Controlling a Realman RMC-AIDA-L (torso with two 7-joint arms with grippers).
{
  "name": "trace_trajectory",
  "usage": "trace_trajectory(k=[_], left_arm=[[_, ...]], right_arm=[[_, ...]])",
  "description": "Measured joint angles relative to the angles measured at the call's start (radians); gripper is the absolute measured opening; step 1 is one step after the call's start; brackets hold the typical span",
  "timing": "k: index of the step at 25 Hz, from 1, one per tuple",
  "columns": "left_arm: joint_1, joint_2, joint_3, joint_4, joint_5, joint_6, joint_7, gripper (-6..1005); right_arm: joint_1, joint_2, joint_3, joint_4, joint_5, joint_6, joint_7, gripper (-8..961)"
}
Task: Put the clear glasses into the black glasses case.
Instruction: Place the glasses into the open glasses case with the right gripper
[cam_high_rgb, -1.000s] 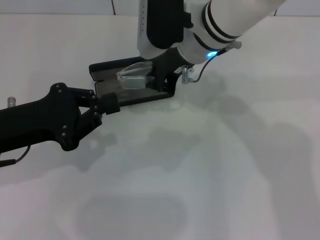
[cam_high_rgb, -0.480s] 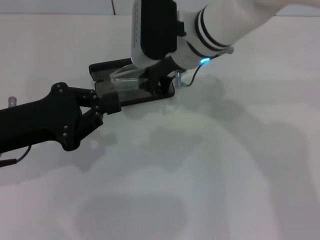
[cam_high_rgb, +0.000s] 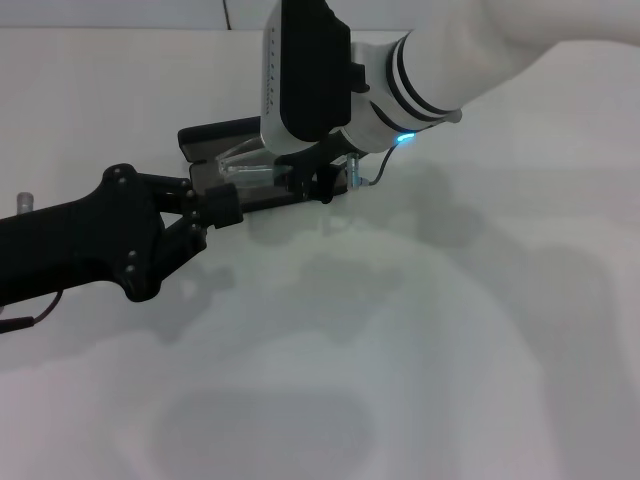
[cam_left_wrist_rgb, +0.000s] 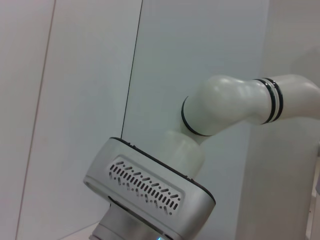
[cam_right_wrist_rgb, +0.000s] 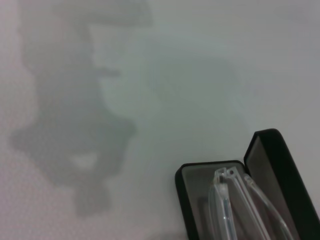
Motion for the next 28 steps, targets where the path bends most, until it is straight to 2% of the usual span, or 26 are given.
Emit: trace_trajectory(k=[28], left_arm=[[-0.004,-0.001,0.001,-0.001,0.0,0.0,0.0,86]], right_arm=[[-0.013,0.0,-0.054,-0.004,0.039,0.065,-0.001,123]])
